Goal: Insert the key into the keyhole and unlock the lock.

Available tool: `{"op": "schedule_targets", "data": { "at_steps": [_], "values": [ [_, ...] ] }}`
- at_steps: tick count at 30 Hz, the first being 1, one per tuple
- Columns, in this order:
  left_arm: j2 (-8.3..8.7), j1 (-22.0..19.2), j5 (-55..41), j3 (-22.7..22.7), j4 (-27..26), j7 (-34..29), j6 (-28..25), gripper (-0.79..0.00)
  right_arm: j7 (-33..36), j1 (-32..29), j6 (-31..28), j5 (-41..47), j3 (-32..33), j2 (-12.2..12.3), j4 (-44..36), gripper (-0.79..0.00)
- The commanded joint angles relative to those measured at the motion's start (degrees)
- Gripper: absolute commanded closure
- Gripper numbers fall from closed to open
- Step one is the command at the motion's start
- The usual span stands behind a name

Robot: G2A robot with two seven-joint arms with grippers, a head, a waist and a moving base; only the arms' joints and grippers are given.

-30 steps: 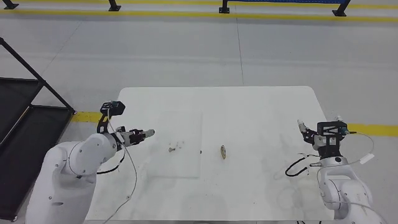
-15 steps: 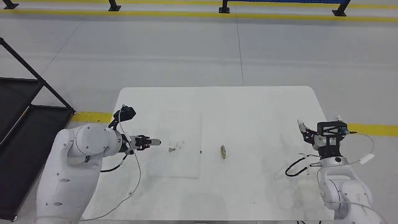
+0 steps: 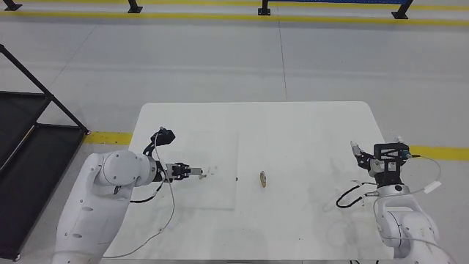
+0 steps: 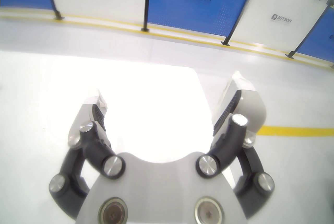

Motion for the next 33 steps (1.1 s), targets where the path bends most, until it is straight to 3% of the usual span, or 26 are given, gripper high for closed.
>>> {"op": "schedule_targets", "data": {
  "at_steps": [1,4,8,11,20,22,33],
  "values": [
    [0.10,-0.08,0.26,0.77,0.58,1.06,-1.44,-0.696,0.00,0.00,0.00,0.00,0.00,0.00,0.00,-0.785],
    [0.24,0.06,1.45,1.86,1.08,2.58,-2.83,-0.566,0.00,0.00,0.00,0.00,0.00,0.00,0.00,-0.785],
    [0.48,0.61,4.66,3.41,0.61,4.65,-4.61,-0.560,0.00,0.00,0.00,0.00,0.00,0.00,0.00,-0.785],
    [0.63,1.07,6.12,4.25,0.41,5.84,-5.56,-0.628,0.00,0.00,0.00,0.00,0.00,0.00,0.00,-0.785],
    [0.81,1.89,9.74,6.98,0.83,10.16,-5.92,-0.486,0.00,0.00,0.00,0.00,0.00,0.00,0.00,-0.785],
    [0.82,1.94,10.12,7.66,0.91,10.76,-5.98,-0.425,0.00,0.00,0.00,0.00,0.00,0.00,0.00,-0.785],
    [1.11,2.13,10.70,9.25,0.75,11.58,-6.62,-0.342,0.00,0.00,0.00,0.00,0.00,0.00,0.00,-0.785]
  ]
}}
